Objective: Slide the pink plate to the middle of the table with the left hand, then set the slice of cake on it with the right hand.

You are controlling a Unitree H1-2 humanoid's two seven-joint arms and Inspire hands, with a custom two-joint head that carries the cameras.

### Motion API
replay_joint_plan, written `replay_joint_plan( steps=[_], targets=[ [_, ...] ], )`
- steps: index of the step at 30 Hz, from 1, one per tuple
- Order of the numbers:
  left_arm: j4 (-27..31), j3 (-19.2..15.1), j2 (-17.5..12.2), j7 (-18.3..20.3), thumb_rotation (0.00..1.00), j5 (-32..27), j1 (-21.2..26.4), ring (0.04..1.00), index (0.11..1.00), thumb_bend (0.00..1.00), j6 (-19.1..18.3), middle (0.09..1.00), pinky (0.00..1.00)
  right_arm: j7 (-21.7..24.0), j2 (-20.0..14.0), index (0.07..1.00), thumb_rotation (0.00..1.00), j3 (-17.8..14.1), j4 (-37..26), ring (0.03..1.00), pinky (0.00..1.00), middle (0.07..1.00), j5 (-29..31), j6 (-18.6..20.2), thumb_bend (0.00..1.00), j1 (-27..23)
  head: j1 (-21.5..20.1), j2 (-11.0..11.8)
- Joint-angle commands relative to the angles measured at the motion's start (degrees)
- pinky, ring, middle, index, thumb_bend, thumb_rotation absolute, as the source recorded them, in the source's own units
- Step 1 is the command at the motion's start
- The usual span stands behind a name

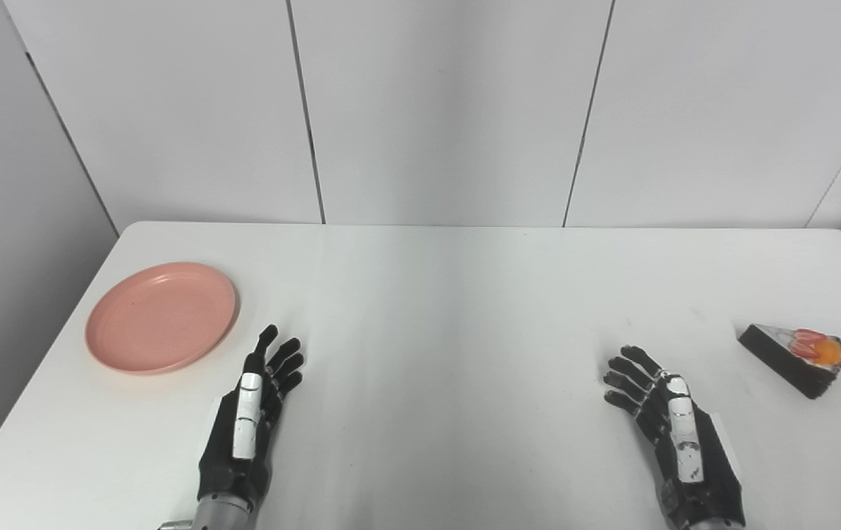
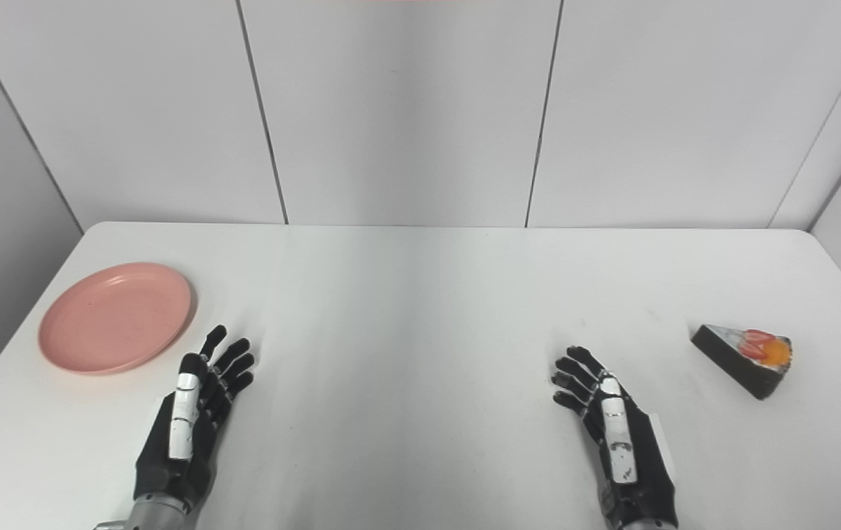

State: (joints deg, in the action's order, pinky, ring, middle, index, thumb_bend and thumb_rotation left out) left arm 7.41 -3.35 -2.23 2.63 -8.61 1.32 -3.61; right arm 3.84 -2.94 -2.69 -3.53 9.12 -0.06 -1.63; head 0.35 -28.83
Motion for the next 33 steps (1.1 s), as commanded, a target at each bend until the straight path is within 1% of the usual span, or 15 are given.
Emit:
replay_joint_plan(
  steps=[1,2,4,7,12,13,18,23,24,25,27,29,30,31,33],
  targets=[
    [-1.2,1.1,1.0,0.3,1.0,0.8,0.6,0.902,0.939,0.75,2.1,0.895,0.92,0.4,-1.3,0.804,0.97,-1.3,3.4,0.786,0.78,0.791,0.6,-1.0,0.83,-0.3,1.1,1.2],
    [-1.9,1.3,1.1,0.3,1.0,1.0,0.8,0.901,0.939,0.75,2.8,0.894,0.92,0.8,-1.5,0.802,0.97,-1.6,4.4,0.785,0.78,0.789,1.2,-1.7,0.83,-0.4,1.1,1.2],
    [-3.5,1.7,1.7,0.1,1.0,1.8,1.1,0.907,0.941,0.75,4.3,0.897,0.91,1.6,-2.0,0.799,0.96,-2.1,6.4,0.781,0.78,0.785,2.1,-3.1,0.83,-0.7,2.6,2.6],
    [-5.4,2.4,2.3,-0.3,1.0,2.9,1.4,0.908,0.949,0.74,6.3,0.899,0.91,2.6,-2.7,0.799,0.96,-2.8,9.1,0.775,0.77,0.778,2.6,-5.0,0.82,-1.2,4.0,3.8],
    [-8.2,2.7,3.8,-1.0,0.99,3.5,1.9,0.902,0.948,0.71,8.8,0.893,0.92,4.0,-3.8,0.817,0.99,-3.6,13.5,0.766,0.76,0.77,3.6,-8.1,0.8,-2.2,6.2,5.8],
    [-8.6,2.7,4.0,-1.0,0.99,3.7,2.0,0.904,0.95,0.71,9.1,0.893,0.92,4.2,-3.9,0.817,0.99,-3.8,14.1,0.763,0.76,0.767,3.7,-8.4,0.8,-2.4,6.2,5.8],
    [-11.3,3.3,4.0,-1.1,1.0,4.7,2.6,0.913,0.96,0.73,11.4,0.898,0.93,5.2,-4.4,0.813,0.98,-4.4,18.0,0.755,0.75,0.758,4.7,-10.5,0.8,-3.5,6.9,7.4],
    [-14.6,2.6,4.4,-1.8,0.95,4.5,3.3,0.884,0.939,0.75,17.1,0.883,0.9,5.8,-4.2,0.81,0.97,-4.3,20.9,0.755,0.75,0.754,4.6,-12.3,0.8,-4.3,6.4,9.6],
    [-15.0,2.4,4.6,-2.0,0.93,4.2,3.4,0.878,0.925,0.76,18.1,0.873,0.89,5.8,-4.2,0.808,0.97,-4.2,21.4,0.753,0.74,0.753,4.6,-12.6,0.8,-4.4,6.4,9.6],
    [-14.7,2.1,4.9,-2.2,0.91,3.9,3.5,0.875,0.915,0.76,18.7,0.866,0.89,5.9,-4.1,0.806,0.98,-4.2,21.8,0.751,0.74,0.75,4.5,-12.8,0.8,-4.5,6.3,10.1],
    [-13.1,1.8,5.3,-2.5,0.91,3.7,3.8,0.877,0.913,0.76,19.4,0.862,0.89,6.0,-4.0,0.803,0.98,-4.2,22.4,0.749,0.73,0.747,4.6,-13.0,0.8,-4.6,6.1,10.3],
    [-11.0,1.3,5.3,-2.4,0.93,3.0,4.2,0.881,0.91,0.76,19.5,0.863,0.89,6.1,-4.0,0.798,0.97,-4.1,22.6,0.743,0.72,0.74,4.7,-13.1,0.8,-4.6,6.0,10.2],
    [-9.3,1.0,5.3,-2.5,0.93,2.7,4.4,0.882,0.909,0.76,18.9,0.864,0.89,6.2,-3.9,0.798,0.97,-4.1,22.6,0.742,0.72,0.738,4.9,-13.2,0.8,-4.5,5.9,10.1],
    [-7.6,0.6,5.0,-2.5,0.91,2.1,4.9,0.885,0.898,0.76,18.7,0.868,0.85,6.4,-3.9,0.798,0.97,-4.1,22.6,0.741,0.72,0.735,5.1,-13.3,0.81,-4.4,5.9,10.1],
    [-3.8,-0.9,4.5,-3.1,0.89,0.8,6.6,0.877,0.89,0.74,18.5,0.868,0.85,6.4,-3.7,0.797,0.97,-4.1,22.2,0.739,0.72,0.732,5.4,-13.1,0.81,-4.1,5.8,10.1]
  ],
)
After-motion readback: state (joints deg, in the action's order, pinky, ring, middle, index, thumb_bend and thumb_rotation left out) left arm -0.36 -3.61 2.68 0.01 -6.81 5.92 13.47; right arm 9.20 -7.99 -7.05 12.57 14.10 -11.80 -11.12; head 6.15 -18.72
